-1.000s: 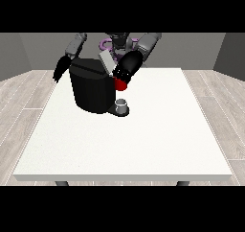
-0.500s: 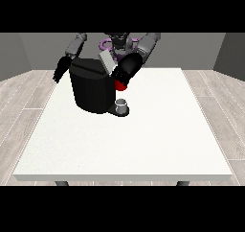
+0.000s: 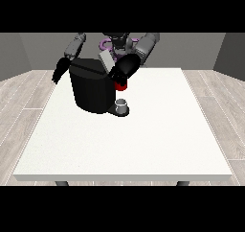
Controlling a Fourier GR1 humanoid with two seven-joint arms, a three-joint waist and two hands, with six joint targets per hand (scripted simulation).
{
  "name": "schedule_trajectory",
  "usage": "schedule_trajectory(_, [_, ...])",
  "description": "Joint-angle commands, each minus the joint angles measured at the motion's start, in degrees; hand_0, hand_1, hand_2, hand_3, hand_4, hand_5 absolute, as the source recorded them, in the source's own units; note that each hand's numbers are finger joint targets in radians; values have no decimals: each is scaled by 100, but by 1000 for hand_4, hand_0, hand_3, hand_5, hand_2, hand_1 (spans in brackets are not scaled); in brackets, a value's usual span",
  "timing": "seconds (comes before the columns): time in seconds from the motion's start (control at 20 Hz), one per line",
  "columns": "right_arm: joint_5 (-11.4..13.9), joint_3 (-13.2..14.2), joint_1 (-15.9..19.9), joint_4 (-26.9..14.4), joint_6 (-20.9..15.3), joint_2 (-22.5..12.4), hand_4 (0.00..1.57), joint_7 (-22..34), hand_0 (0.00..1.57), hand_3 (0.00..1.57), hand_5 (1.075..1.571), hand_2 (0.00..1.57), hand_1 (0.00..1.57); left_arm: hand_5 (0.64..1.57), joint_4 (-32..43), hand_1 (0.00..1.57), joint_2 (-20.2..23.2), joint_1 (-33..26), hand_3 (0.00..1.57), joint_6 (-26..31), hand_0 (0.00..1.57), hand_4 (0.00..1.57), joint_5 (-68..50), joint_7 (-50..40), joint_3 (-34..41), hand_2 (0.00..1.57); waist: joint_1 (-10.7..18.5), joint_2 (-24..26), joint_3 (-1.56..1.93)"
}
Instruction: Insert the coffee pod into the coffee machine and close the lid
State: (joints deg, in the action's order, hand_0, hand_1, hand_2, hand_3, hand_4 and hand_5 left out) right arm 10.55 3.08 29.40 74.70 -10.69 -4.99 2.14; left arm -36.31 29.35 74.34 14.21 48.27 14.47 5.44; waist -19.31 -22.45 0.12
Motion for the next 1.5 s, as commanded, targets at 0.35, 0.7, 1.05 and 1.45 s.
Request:
schedule_trajectory(0.35, [172,-175,-366,36,-168,175,185,-300,0,0,1571,0,0,1571,-10,0,244,-157,554,-468,0,0,398,237,-126,686,14,-101,-10])
schedule_trajectory(0.7, [234,-135,-86,94,-205,95,202,224,0,0,1571,0,0,1571,86,0,254,-112,441,-526,0,0,446,332,-74,526,49,-41,-13])
schedule_trajectory(1.05, [-96,348,-281,-552,-26,-168,171,26,0,0,1571,0,0,1571,-57,0,-220,-367,146,-184,0,0,417,-52,-189,221,468,621,-8])
schedule_trajectory(1.45, [-278,667,-1021,-1158,-63,-211,0,-330,0,0,1571,0,0,1571,-365,0,-937,-1435,0,28,0,0,162,53,-310,177,1367,1676,-10])
